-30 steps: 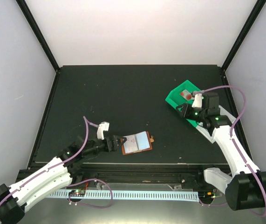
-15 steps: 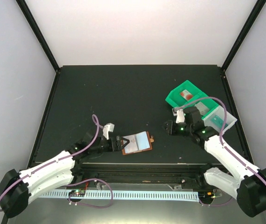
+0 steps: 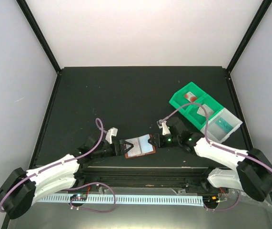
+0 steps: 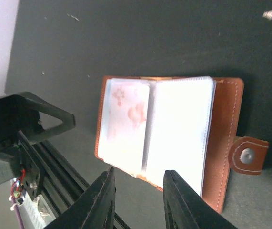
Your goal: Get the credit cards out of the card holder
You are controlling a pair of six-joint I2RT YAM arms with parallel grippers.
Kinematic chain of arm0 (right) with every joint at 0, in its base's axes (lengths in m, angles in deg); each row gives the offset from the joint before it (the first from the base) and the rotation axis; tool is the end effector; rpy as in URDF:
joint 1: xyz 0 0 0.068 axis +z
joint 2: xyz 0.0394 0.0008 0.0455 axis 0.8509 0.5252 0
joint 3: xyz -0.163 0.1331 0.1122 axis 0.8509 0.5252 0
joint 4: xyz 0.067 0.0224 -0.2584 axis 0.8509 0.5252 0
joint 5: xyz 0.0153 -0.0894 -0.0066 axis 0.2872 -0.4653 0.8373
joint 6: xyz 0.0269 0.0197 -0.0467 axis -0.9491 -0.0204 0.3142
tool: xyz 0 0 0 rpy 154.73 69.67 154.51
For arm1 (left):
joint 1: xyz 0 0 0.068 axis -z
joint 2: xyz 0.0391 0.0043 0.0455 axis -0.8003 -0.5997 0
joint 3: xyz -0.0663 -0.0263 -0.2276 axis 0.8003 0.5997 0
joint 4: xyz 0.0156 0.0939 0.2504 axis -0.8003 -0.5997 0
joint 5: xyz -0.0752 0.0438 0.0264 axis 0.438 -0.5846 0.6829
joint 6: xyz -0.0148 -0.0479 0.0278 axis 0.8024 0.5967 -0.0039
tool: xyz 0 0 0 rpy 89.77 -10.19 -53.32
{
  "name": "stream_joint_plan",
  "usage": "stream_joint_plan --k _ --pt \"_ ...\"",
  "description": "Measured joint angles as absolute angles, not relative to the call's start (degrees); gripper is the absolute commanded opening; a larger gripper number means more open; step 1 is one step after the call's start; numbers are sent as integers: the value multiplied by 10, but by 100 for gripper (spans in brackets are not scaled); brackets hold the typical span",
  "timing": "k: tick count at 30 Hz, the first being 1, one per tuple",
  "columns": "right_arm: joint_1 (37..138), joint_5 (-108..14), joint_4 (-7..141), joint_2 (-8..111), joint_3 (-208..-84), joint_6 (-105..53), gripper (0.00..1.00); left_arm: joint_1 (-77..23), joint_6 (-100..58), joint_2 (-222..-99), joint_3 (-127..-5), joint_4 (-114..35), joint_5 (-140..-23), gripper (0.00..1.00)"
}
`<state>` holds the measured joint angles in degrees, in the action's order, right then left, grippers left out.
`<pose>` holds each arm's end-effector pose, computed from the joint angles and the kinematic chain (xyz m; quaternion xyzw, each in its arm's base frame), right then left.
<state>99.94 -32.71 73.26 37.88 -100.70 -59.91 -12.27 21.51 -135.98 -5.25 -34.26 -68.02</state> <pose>0.1767 0.1775 0.1435 -0.0826 0.9013 0.3879 0.1743 0.1434 -0.1441 0.1176 -0.0104 0.8635 -0.4630 0.1998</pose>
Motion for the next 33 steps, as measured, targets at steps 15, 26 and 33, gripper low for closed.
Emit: stream_joint_plan --k 15,26,33 --pt "1068 -334 667 532 -1055 -615 27 -131 227 -1292 -31 -349 -694 99" --pt "1083 -334 654 597 -1066 -619 26 -138 226 -1258 -28 -371 -716 99" --pt "1085 -338 655 617 -1073 -619 23 -142 226 -1257 -28 -378 -718 99"
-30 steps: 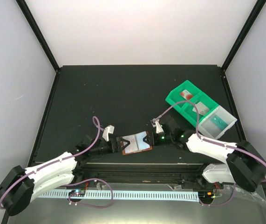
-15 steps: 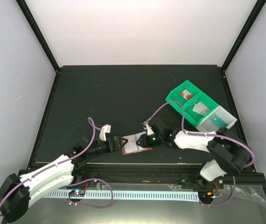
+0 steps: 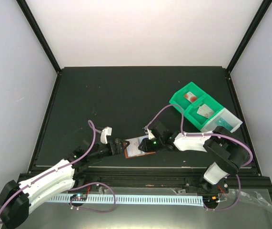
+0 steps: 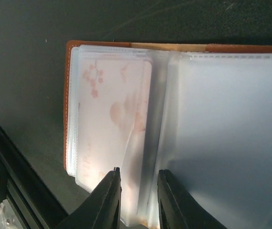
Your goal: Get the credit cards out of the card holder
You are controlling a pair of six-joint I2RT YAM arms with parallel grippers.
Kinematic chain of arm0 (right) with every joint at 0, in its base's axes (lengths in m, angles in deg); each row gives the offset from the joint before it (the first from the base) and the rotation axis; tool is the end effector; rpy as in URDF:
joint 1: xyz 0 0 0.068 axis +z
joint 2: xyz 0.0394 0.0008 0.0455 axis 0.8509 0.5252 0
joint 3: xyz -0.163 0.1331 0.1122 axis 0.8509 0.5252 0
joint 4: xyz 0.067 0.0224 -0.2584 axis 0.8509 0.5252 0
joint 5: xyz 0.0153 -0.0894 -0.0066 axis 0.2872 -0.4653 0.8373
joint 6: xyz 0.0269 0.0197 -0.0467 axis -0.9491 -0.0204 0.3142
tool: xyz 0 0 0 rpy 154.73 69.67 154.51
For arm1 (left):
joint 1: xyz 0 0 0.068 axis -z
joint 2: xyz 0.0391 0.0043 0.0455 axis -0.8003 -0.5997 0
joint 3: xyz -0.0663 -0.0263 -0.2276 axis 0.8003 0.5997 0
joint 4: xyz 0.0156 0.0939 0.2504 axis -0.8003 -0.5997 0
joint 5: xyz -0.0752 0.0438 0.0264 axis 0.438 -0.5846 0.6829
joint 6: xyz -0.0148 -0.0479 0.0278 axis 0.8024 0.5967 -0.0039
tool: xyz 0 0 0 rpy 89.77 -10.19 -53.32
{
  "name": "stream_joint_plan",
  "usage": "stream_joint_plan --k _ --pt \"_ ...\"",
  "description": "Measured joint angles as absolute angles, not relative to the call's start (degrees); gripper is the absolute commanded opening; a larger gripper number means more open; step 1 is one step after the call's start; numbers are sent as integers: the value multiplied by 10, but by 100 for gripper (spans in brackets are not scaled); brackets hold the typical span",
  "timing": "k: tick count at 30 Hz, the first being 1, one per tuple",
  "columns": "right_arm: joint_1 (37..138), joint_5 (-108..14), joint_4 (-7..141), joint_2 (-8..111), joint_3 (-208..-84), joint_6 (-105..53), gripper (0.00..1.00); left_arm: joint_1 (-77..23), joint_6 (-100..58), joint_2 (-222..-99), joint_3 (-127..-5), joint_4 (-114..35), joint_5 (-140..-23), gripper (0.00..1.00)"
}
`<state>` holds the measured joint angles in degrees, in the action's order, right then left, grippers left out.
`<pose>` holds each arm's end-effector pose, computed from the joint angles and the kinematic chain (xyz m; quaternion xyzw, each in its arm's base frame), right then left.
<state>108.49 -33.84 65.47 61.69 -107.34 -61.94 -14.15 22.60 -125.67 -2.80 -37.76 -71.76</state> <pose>0.1732 0.2304 0.0833 -0.1179 0.9266 0.3459 0.0892 0.1412 -0.1305 0.1287 -0.0411 0.8476 -0.4664 0.2497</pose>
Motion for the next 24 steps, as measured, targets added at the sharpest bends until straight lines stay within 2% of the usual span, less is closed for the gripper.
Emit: stream_joint_plan --k 8,18,24 --pt "1092 -358 661 622 -1077 -619 19 -142 226 -1257 -28 -379 -718 99" --pt "1101 -385 667 623 -1079 -626 6 -142 227 -1265 -27 -371 -717 99" --pt "1101 -388 660 623 -1072 -630 4 -142 233 -1288 -27 -353 -711 99"
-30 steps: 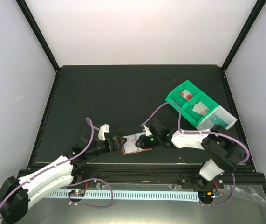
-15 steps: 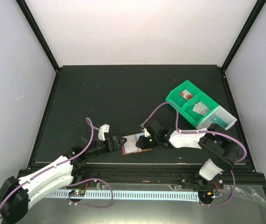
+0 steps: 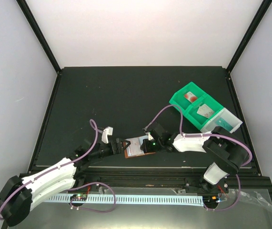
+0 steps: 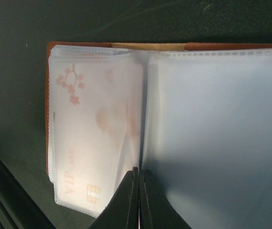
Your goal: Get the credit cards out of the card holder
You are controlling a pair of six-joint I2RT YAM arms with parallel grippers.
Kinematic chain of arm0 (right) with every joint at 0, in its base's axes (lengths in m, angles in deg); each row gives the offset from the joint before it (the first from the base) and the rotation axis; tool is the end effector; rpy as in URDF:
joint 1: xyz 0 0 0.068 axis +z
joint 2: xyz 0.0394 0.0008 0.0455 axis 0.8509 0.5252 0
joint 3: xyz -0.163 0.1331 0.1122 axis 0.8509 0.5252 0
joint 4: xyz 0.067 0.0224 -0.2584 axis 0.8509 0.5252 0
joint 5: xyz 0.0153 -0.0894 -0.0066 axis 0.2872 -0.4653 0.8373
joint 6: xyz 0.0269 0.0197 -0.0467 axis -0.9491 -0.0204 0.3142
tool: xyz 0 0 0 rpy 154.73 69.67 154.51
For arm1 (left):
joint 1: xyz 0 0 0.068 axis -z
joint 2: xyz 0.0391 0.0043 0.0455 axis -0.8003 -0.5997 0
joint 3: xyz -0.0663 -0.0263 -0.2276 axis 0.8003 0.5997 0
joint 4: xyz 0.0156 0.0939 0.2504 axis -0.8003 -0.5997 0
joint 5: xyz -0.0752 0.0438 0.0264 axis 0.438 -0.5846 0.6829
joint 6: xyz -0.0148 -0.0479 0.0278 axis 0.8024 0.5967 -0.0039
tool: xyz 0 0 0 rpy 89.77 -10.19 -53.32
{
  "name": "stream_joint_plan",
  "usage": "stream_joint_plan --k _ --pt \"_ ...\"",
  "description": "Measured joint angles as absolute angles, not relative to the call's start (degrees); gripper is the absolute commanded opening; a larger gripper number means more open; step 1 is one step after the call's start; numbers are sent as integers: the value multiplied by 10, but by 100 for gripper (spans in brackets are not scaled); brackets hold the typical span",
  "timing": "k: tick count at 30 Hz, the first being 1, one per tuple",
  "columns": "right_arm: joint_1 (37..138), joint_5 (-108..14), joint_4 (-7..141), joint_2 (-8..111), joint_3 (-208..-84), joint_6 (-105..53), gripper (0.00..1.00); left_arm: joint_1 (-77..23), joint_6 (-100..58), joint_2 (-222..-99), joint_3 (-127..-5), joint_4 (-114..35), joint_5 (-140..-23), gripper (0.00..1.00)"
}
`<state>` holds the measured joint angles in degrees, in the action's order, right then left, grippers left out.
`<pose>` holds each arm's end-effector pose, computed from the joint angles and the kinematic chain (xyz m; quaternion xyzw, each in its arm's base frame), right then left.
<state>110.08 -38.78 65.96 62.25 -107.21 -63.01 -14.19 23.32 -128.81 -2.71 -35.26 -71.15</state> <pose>0.1687 0.2323 0.0786 -0.1079 0.9368 0.3155 0.1056 0.1431 -0.1324 0.1231 -0.0453 0.8501 -0.4670 0.2393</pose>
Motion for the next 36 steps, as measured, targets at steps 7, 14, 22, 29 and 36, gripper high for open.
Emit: stream_joint_plan --k 7,14,22,29,36 --pt "1101 -379 631 629 -1064 -640 3 -142 248 -1319 -20 -304 -692 99" --pt "1102 -374 614 632 -1060 -647 3 -142 258 -1352 -19 -248 -683 99" --pt "1102 -372 606 632 -1056 -652 2 -142 269 -1423 -17 -180 -670 99" --pt "1102 -371 603 632 -1055 -656 2 -142 278 -1495 -17 -133 -661 99" --pt "1102 -370 602 632 -1055 -656 2 -142 280 -1532 -18 -103 -661 99"
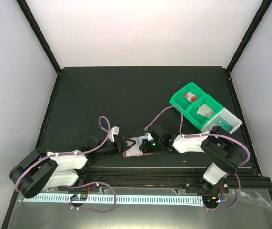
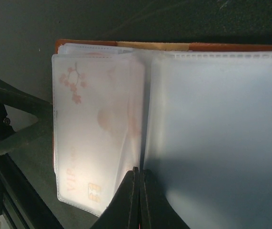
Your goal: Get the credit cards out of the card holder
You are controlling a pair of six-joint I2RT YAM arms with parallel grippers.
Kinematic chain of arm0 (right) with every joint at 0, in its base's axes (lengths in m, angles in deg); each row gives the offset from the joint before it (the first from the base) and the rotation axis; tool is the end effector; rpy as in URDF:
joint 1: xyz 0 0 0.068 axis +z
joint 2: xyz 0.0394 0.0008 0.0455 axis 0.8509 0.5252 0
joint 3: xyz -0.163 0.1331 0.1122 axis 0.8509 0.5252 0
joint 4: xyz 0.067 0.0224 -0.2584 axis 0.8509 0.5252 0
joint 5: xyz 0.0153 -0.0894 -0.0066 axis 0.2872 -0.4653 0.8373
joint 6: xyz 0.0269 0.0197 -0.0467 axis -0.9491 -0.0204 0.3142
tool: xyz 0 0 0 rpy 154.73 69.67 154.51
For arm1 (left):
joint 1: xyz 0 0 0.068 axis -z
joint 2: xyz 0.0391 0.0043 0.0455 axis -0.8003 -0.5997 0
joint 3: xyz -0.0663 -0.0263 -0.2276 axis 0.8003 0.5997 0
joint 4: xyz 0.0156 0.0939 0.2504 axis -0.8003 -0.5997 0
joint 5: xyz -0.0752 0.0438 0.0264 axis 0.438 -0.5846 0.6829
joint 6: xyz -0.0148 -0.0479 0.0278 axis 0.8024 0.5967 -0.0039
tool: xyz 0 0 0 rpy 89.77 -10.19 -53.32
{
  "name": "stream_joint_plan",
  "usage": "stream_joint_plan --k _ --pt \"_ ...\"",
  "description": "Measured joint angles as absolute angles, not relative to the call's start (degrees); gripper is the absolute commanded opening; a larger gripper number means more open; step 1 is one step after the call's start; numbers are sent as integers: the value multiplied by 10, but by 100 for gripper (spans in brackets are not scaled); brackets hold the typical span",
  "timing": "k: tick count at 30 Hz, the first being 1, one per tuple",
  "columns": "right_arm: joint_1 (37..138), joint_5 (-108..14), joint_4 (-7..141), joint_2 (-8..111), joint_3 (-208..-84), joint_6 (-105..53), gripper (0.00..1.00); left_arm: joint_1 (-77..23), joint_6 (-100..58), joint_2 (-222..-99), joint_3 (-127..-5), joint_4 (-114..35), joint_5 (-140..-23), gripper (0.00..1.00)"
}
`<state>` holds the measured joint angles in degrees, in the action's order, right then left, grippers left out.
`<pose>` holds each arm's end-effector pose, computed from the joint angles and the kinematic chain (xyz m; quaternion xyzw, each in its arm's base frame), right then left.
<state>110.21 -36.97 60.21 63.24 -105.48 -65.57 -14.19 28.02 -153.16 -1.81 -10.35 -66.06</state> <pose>0.1672 0.2335 0.0734 -0.0962 0.9279 0.3450 0.1037 0.1525 -0.1444 0.0836 -0.0576 0.8463 -0.4956 0.1867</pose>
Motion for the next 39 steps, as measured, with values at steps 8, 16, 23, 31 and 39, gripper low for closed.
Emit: stream_joint_plan --k 8,16,23,31,39 --pt "1102 -369 602 632 -1055 -656 2 -142 282 -1571 -22 -64 -653 99" --pt "1102 -367 595 635 -1053 -656 1 -142 289 -1595 -25 -37 -635 95" --pt "1103 -366 580 633 -1045 -660 8 -142 297 -1603 -31 -32 -625 82" --pt "1104 -384 604 575 -1030 -661 23 -142 308 -1616 -43 -13 -609 70" --pt "1104 -452 662 472 -1010 -649 29 -126 321 -1651 -70 1 -609 70"
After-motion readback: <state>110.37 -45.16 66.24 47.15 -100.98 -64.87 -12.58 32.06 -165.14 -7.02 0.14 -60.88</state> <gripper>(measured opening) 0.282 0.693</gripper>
